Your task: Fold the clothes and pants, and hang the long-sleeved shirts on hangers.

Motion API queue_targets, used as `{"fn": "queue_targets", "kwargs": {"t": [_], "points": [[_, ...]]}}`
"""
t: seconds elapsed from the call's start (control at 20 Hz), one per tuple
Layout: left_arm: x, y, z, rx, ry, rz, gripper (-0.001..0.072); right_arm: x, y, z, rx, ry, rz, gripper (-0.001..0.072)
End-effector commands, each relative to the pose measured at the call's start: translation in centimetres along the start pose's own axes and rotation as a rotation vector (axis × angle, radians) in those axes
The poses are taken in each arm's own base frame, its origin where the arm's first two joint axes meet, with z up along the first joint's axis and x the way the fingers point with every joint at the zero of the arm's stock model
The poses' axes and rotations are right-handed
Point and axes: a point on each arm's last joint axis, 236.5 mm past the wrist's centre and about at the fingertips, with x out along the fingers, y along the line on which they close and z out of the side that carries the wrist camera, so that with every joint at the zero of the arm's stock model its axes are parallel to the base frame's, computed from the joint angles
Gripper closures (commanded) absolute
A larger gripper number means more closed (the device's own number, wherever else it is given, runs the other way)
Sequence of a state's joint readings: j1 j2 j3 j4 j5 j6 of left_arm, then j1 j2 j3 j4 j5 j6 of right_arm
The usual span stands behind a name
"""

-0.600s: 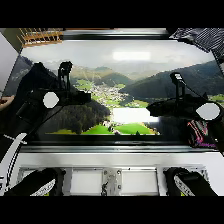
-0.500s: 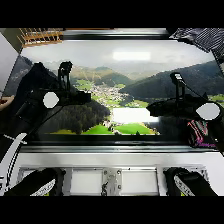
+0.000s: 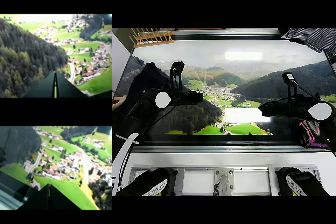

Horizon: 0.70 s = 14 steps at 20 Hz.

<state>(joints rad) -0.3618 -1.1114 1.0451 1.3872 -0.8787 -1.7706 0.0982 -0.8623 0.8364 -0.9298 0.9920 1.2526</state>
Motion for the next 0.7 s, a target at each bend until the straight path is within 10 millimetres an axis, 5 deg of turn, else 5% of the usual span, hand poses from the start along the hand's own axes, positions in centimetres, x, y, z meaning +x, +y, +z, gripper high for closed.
{"fn": "queue_targets", "kwargs": {"t": [0.0,0.2,0.25,0.3,0.45,0.65], "points": [[0.0,0.0,0.0,0.001,-0.001,-0.001,0.0699,0.0,0.0,0.0,0.0,0.0,0.001,0.0673],[-0.1,0.2,1.5,0.017,-0.06,0.005,0.0696,0.0,0.0,0.0,-0.001,0.0,0.001,0.0672],[-0.2,1.1,2.3,0.051,-0.091,0.032,0.0409,0.0,0.0,0.0,0.0,0.0,0.001,0.0673],[-0.5,2.9,3.2,0.056,-0.11,0.081,-0.0006,0.0,0.0,0.0,0.0,0.0,0.001,0.0673],[-1.1,12.0,4.6,0.006,-0.053,0.29,-0.0013,0.0,0.0,0.0,0.0,0.0,0.001,0.0673],[-0.2,24.0,3.1,-0.187,0.078,0.466,-0.0013,0.0,0.0,0.0,0.0,0.0,0.001,0.0673]]}}
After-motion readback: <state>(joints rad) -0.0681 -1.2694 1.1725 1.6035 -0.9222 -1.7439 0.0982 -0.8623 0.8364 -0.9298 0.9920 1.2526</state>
